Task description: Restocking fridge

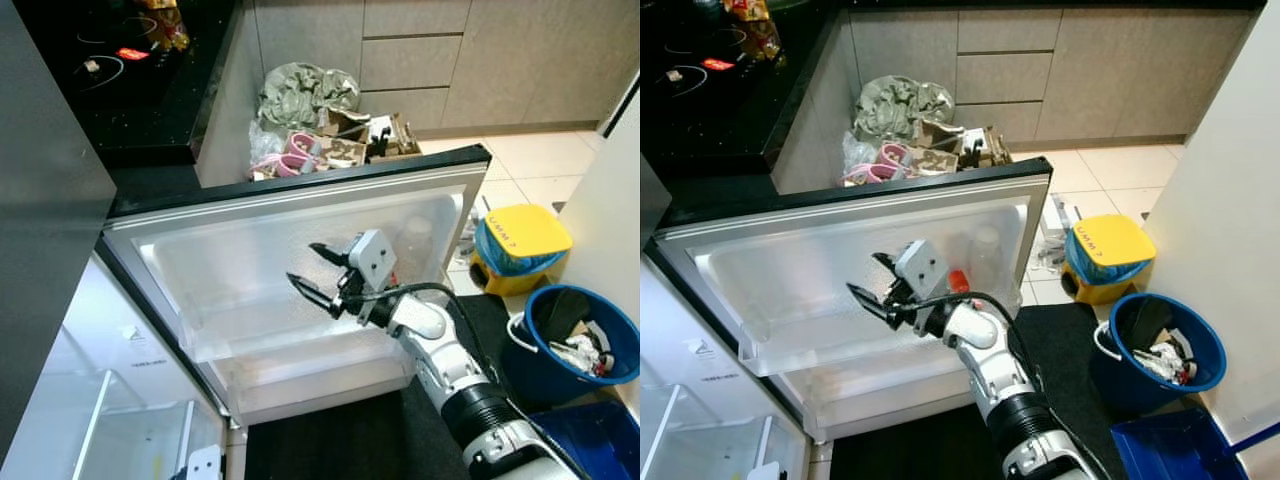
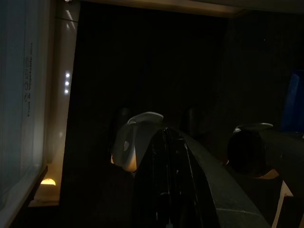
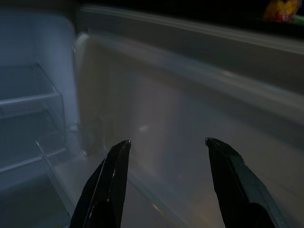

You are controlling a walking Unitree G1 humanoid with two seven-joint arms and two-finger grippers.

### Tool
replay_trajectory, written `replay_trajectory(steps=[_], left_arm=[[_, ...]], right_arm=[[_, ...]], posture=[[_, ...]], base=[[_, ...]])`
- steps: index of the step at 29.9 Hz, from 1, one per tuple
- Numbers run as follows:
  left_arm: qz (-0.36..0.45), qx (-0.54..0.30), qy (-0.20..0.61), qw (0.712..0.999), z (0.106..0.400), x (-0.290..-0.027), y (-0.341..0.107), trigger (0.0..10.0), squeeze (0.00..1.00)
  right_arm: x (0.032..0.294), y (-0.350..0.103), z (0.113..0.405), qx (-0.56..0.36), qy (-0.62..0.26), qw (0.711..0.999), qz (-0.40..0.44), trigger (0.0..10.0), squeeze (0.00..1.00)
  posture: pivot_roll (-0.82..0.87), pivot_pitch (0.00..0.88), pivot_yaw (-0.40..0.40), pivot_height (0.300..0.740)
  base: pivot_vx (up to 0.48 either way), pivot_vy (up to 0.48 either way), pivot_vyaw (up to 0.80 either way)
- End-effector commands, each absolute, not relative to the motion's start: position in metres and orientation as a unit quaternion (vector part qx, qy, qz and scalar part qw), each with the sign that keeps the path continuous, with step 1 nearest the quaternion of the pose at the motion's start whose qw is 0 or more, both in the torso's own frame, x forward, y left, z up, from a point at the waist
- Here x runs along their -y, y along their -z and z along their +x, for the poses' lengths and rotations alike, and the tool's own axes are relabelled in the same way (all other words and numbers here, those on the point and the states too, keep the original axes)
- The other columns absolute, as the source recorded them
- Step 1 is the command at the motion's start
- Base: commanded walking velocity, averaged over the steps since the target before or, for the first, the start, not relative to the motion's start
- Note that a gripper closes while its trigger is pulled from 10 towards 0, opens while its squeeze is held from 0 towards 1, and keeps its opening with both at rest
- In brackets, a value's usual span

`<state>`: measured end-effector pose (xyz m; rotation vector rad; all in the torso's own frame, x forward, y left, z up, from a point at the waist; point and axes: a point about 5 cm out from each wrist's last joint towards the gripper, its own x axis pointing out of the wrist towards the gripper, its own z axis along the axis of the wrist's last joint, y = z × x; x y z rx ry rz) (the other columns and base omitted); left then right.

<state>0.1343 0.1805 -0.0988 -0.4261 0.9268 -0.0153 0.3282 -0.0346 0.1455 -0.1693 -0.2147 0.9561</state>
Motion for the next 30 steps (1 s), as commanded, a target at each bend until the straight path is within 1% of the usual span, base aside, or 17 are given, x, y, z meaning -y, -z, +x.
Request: replay_trajectory(steps=[1,4,6,10,12,14,15,18,21,22,24,28,30], left_arm=[[-0.208,-0.456,0.006,0.865,0.126,-0.177,0.102,10.0,0.0],[-0.208,-0.456,0.006,0.865,0.126,-0.177,0.102,10.0,0.0],[-0.208,-0.456,0.006,0.865,0.126,-0.177,0.102,10.0,0.0],[-0.207,-0.457,0.007,0.865,0.126,-0.176,0.102,10.0,0.0],[-0.207,-0.457,0.007,0.865,0.126,-0.176,0.102,10.0,0.0],[-0.207,-0.457,0.006,0.865,0.126,-0.176,0.102,10.0,0.0],[-0.207,-0.457,0.006,0.865,0.126,-0.176,0.102,10.0,0.0],[-0.208,-0.458,0.007,0.864,0.125,-0.176,0.103,10.0,0.0],[-0.208,-0.459,0.007,0.864,0.123,-0.176,0.103,10.0,0.0],[-0.208,-0.461,0.006,0.863,0.121,-0.176,0.104,10.0,0.0],[-0.208,-0.461,0.006,0.863,0.121,-0.176,0.104,10.0,0.0],[-0.208,-0.463,0.006,0.861,0.118,-0.176,0.104,10.0,0.0],[-0.209,-0.463,0.006,0.861,0.118,-0.176,0.105,10.0,0.0]], right_arm=[[0.042,-0.141,0.339,0.055,-0.425,0.899,-0.088,10.0,0.0],[0.047,-0.142,0.344,0.024,-0.421,0.903,-0.084,10.0,0.0],[0.047,-0.142,0.344,0.024,-0.421,0.903,-0.084,10.0,0.0],[0.048,-0.145,0.348,-0.049,-0.451,0.89,-0.057,10.0,0.0],[0.047,-0.146,0.35,-0.064,-0.454,0.887,-0.05,10.0,0.0],[0.05,-0.146,0.357,-0.095,-0.444,0.889,-0.055,10.0,0.0],[0.05,-0.146,0.357,-0.095,-0.444,0.889,-0.055,10.0,0.0],[0.058,-0.15,0.37,-0.14,-0.406,0.9,-0.077,10.0,0.0],[0.06,-0.154,0.376,-0.168,-0.392,0.902,-0.071,10.0,0.0],[0.063,-0.157,0.38,-0.19,-0.375,0.905,-0.067,10.0,0.0],[0.064,-0.158,0.38,-0.194,-0.372,0.905,-0.067,10.0,0.0],[0.066,-0.155,0.381,-0.257,-0.361,0.895,-0.046,10.0,0.0],[0.067,-0.153,0.381,-0.264,-0.36,0.894,-0.045,10.0,0.0]], posture=[[-0.04,0.101,-0.02,0.74],[-0.04,0.105,-0.018,0.74],[-0.04,0.105,-0.018,0.74],[-0.04,0.109,-0.018,0.74],[-0.04,0.109,-0.018,0.74],[-0.04,0.114,-0.018,0.74],[-0.04,0.114,-0.018,0.74],[-0.04,0.12,-0.018,0.74],[-0.04,0.127,-0.019,0.74],[-0.04,0.129,-0.019,0.74],[-0.04,0.129,-0.019,0.74],[-0.04,0.143,-0.021,0.74],[-0.04,0.143,-0.021,0.74]], base=[[0.0,0.0,0.0],[0.0,0.0,0.0],[0.0,0.0,0.0],[0.0,0.0,0.0],[0.0,0.0,0.0],[0.0,0.0,0.0],[0.0,0.0,0.0],[0.0,0.0,0.0],[0.0,0.0,0.0],[0.0,0.0,0.0],[0.0,0.0,0.0],[0.0,0.0,0.0],[0.0,0.0,0.0]])
